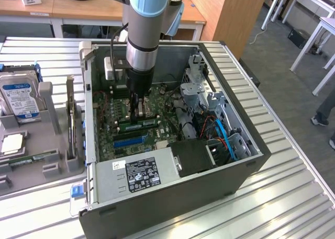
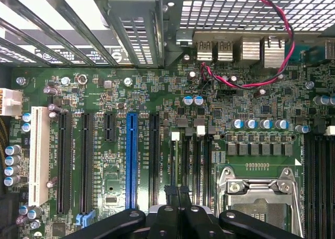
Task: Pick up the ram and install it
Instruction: 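Press down the ram until it locks into place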
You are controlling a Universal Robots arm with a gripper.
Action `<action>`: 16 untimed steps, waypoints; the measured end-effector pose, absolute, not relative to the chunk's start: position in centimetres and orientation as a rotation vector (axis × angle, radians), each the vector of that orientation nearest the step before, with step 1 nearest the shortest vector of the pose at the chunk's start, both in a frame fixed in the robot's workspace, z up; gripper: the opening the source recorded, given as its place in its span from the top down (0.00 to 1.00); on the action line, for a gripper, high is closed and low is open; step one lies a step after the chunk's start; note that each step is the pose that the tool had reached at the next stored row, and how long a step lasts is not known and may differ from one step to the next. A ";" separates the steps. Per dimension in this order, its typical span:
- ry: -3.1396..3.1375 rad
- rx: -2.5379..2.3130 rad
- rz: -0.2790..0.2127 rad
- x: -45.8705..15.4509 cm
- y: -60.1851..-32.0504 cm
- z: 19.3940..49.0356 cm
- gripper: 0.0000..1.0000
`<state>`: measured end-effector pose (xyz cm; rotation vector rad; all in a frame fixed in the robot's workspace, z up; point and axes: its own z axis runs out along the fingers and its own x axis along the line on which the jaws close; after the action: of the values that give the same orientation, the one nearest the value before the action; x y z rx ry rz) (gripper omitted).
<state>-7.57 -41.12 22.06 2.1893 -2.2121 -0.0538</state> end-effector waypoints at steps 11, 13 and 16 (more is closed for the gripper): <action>-2.212 2.189 -0.054 -7.6 -41.1 22.0 0.89; -2.212 2.189 -0.054 -7.6 -41.1 22.0 0.89; -2.213 2.190 -0.054 -7.6 -41.1 22.1 0.89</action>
<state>-7.57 -41.11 22.12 2.1898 -2.2126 -0.0541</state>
